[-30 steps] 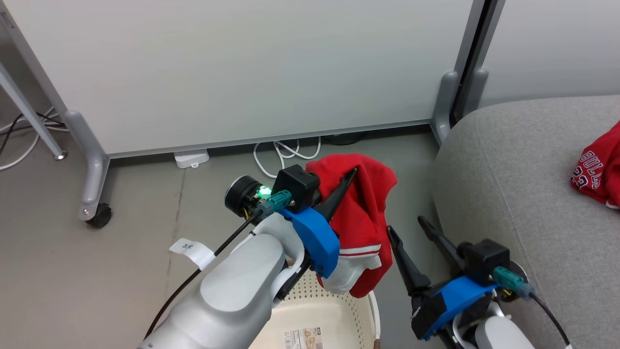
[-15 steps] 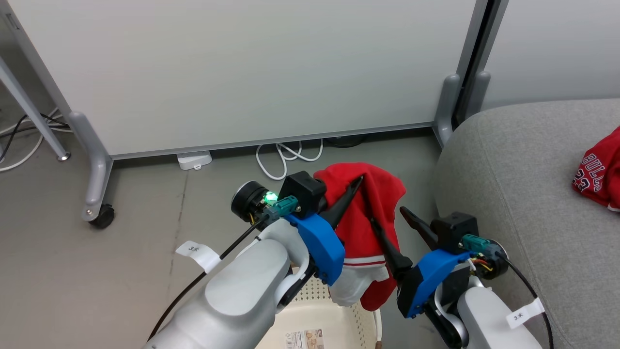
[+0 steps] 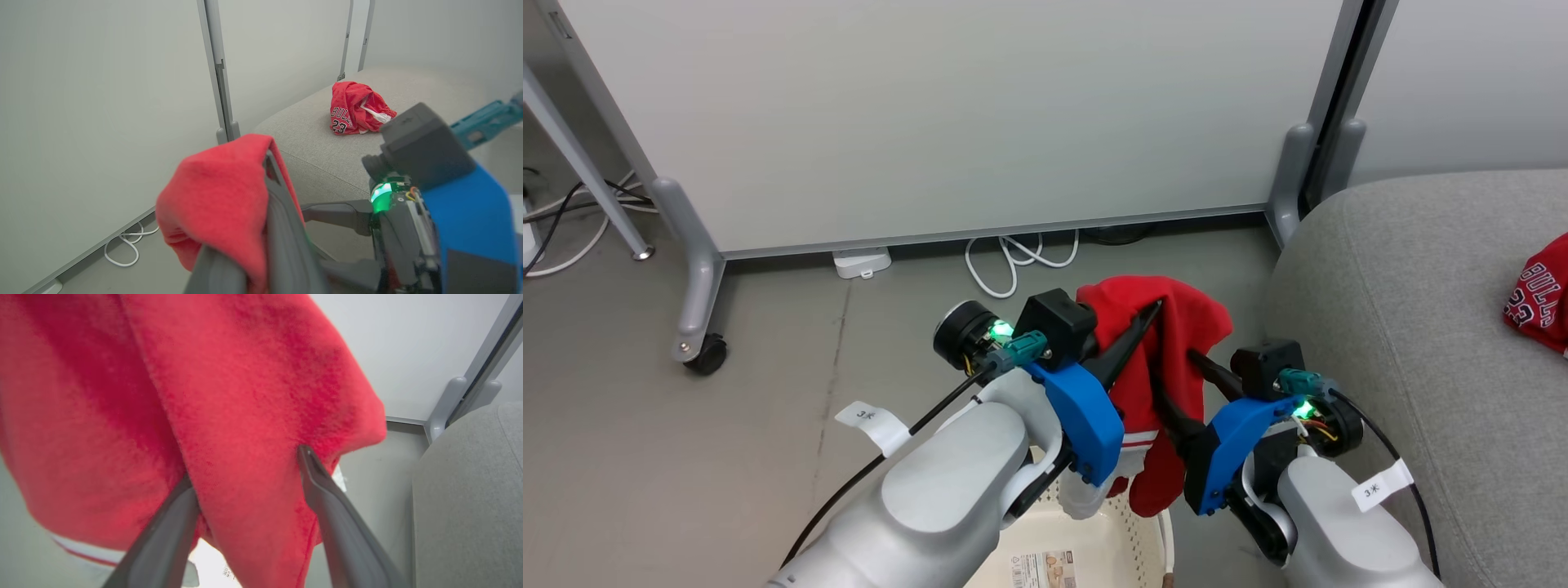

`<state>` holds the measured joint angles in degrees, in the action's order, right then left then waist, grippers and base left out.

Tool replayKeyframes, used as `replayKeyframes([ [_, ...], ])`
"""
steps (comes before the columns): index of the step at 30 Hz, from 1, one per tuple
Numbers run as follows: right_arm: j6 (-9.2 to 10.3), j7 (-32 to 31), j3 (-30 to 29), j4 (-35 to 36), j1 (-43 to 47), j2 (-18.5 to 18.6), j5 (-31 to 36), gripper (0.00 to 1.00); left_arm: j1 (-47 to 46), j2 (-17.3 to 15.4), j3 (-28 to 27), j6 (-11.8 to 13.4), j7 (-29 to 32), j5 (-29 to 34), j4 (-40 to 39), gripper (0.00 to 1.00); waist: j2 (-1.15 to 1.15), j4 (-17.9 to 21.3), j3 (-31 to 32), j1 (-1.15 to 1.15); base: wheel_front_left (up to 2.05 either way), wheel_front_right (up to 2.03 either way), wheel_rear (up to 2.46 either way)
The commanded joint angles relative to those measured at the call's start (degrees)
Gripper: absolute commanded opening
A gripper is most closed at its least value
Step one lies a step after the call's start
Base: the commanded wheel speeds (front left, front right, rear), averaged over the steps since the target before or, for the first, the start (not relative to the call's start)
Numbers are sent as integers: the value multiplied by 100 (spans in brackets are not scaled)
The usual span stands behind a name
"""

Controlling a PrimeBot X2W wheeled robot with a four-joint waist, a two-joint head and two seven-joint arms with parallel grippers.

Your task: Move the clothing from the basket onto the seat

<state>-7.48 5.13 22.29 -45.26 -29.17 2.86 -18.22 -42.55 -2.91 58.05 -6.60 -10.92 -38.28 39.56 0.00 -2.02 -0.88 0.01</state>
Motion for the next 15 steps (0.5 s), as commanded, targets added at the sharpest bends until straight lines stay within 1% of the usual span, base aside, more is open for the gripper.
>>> replayKeyframes([
  [1,-3,91,53,-200,-212,5,-102,100,-112,1,38,25,14,-38,-62,0,0,-22,-13,-1,0,0,0],
  [8,-3,403,224,-778,-619,4,-421,100,-122,1,206,21,44,-108,-177,0,0,-60,-25,-1,0,0,0],
  [9,-3,455,266,-829,-661,4,-496,94,-125,1,231,23,52,-111,-190,0,0,-63,-23,-1,0,0,0],
  [10,-3,490,305,-873,-704,4,-560,49,-129,1,252,29,54,-129,-198,0,0,-64,-20,-1,0,0,0],
  [11,-3,532,346,-916,-747,4,-633,18,-134,1,267,34,59,-143,-203,0,0,-65,-16,-1,0,0,0],
  [12,-3,582,396,-949,-779,4,-691,0,-136,1,280,39,59,-155,-203,0,0,-63,-11,-1,0,0,0],
  [15,-3,667,529,-1069,-830,4,-852,0,-140,1,309,54,58,-178,-188,0,0,-58,0,-1,0,0,0],
])
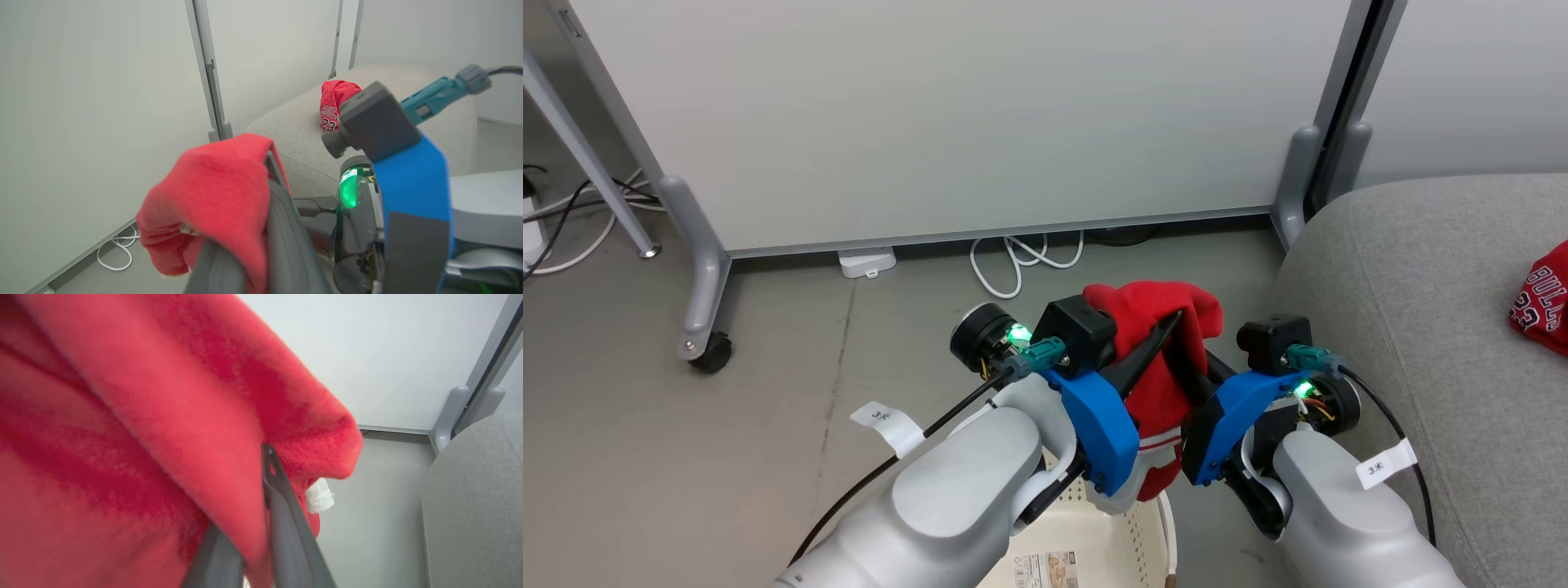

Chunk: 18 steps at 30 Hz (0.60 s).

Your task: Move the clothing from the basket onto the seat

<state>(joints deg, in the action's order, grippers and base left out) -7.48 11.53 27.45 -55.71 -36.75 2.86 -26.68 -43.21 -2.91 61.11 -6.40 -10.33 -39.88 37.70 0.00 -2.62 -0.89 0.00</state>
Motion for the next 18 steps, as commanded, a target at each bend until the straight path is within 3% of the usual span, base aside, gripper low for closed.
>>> replayKeyframes([
  [1,-3,60,37,-60,-94,5,-55,0,-75,1,7,39,-6,-31,9,0,0,6,3,0,0,0,0],
  [16,-3,330,261,-366,-333,4,-533,0,-32,2,24,61,-113,-120,173,0,0,108,7,0,0,0,0],
  [17,-3,332,260,-373,-347,4,-558,0,-15,1,27,60,-124,-129,178,2,0,110,9,0,0,0,0],
  [18,-3,342,265,-387,-354,4,-588,0,4,2,30,56,-130,-138,182,25,0,112,10,0,0,0,0],
])
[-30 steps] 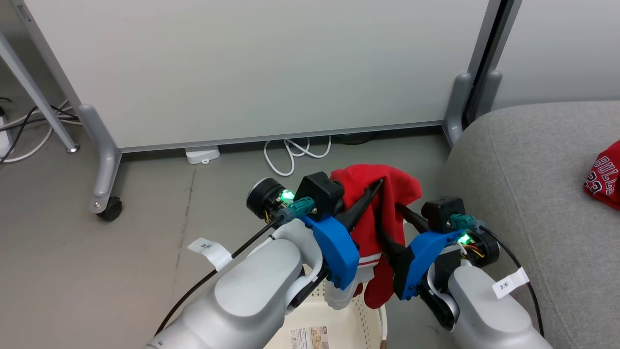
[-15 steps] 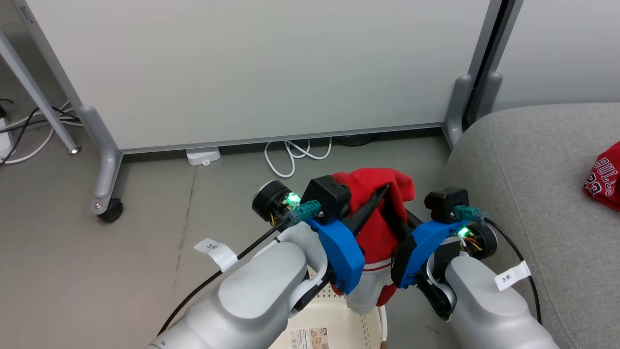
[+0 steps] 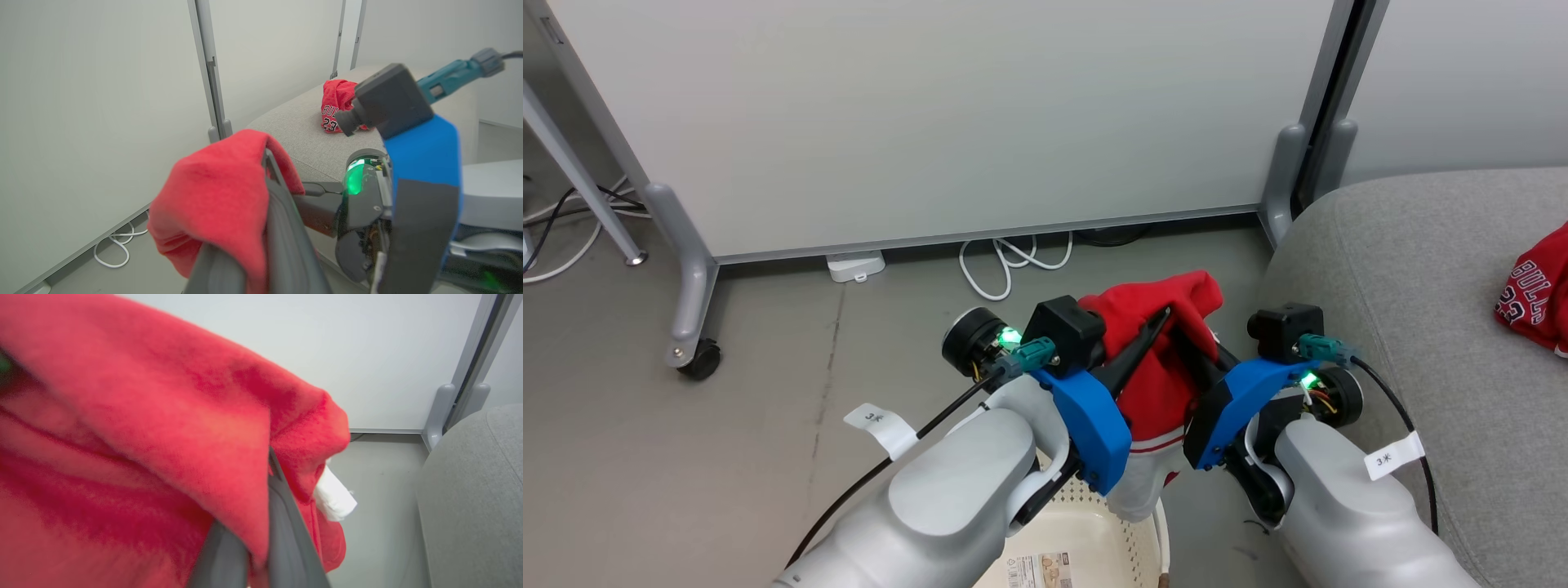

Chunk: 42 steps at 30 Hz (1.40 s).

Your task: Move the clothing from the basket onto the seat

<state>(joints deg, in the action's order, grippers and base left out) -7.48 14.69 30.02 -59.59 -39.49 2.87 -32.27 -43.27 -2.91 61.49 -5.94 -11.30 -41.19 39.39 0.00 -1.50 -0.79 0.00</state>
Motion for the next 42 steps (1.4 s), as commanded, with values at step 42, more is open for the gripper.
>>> replayKeyframes([
  [42,-3,53,-1156,961,334,4,794,0,3409,-1152,-3478,259,-396,1619,-2441,100,0,391,-177,0,0,0,0],
])
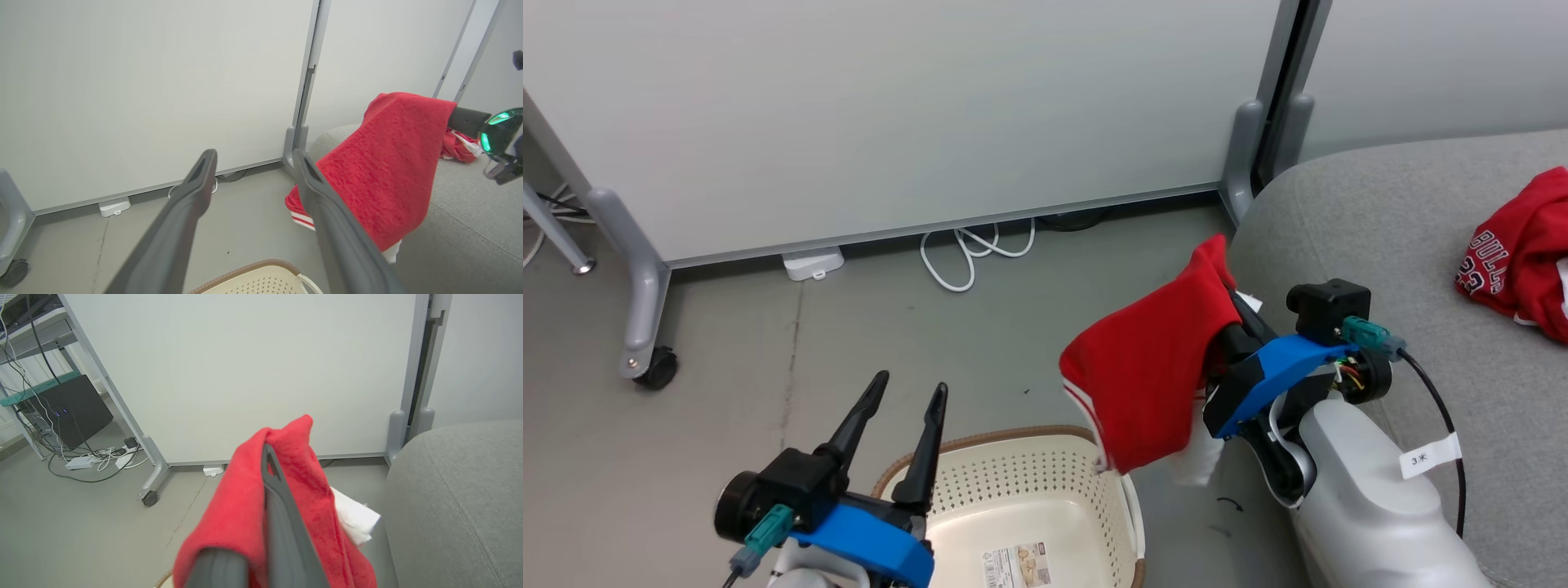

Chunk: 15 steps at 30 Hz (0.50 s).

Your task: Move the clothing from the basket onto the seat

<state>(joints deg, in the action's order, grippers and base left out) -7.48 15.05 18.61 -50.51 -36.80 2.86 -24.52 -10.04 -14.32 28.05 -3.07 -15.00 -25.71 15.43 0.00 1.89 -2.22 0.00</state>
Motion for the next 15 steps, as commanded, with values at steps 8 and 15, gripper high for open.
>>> replayKeyframes([
  [8,-3,18,-51,194,177,4,102,0,574,135,-857,-250,-26,520,-183,100,0,306,-123,0,0,0,0],
  [15,-3,13,-106,261,229,5,71,0,590,356,-1007,-397,-26,787,-219,100,0,539,-154,0,0,0,0],
])
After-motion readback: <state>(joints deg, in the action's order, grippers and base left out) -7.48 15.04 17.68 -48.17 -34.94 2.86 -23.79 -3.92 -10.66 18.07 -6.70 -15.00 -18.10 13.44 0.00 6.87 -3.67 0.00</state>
